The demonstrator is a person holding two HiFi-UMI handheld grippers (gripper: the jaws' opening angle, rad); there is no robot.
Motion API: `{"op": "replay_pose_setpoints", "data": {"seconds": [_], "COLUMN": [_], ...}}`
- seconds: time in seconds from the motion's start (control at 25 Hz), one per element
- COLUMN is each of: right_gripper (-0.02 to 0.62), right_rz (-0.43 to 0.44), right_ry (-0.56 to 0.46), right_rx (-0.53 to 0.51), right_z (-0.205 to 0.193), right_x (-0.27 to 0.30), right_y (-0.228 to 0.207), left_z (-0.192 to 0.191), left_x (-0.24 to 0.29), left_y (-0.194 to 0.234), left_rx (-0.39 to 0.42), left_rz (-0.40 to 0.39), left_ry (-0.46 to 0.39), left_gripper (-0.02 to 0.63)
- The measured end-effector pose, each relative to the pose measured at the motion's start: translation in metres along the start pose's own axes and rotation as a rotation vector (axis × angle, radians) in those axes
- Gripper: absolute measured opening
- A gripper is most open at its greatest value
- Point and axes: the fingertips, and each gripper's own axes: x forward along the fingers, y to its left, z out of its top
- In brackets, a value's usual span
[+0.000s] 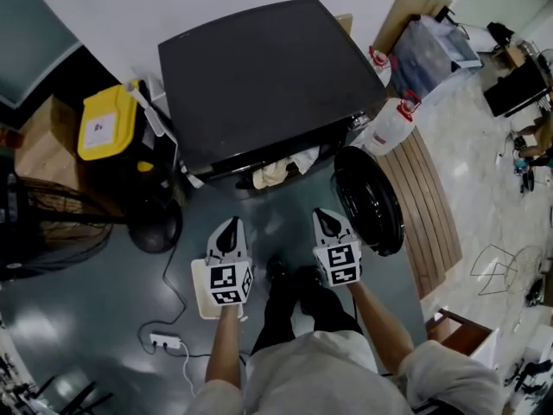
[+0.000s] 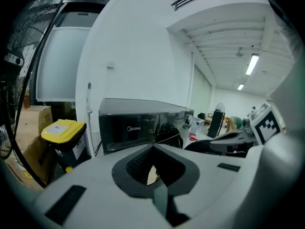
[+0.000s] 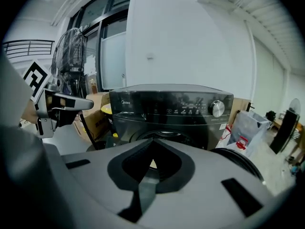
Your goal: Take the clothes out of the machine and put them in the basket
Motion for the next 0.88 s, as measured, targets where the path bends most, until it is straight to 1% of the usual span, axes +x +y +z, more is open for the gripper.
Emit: {"op": "replay_pose_setpoints", "data": {"seconds": [0.16, 0.36, 0.52, 0.68, 0.88], "right_gripper": [0.023, 0.023, 0.023, 0.023, 0.023], "right_rz": [0.009, 0.025, 0.03, 0.029, 0.042], "right_ry": [0.007, 0.0, -0.022, -0.048, -0.093], "right_rx": [-0.013, -0.044, -0.076, -0.096, -0.144], "right_z": [-0.019, -0.053, -0.094, -0.137, -0.181], "right_x": [0.027, 0.064, 0.099, 0.132, 0.18], "right_y": [0.01, 0.008, -0.003, -0.015, -0.013], "left_z": [-0.03, -0.08, -0.122, -0.167, -0.237], "left_x": [0.011, 0.024, 0.037, 0.039, 0.049], "left_y": [0.017, 0.034, 0.043, 0.05, 0.074], "left_rx": [-0.011, -0.021, -0.027, -0.04, -0.044], "left_rz": [0.009, 0.043, 0.079, 0.118, 0.168], "left_ry": [0.008, 0.012, -0.018, -0.065, -0.095], "left_gripper": [0.018, 0.018, 0.018, 0.018, 0.018]}}
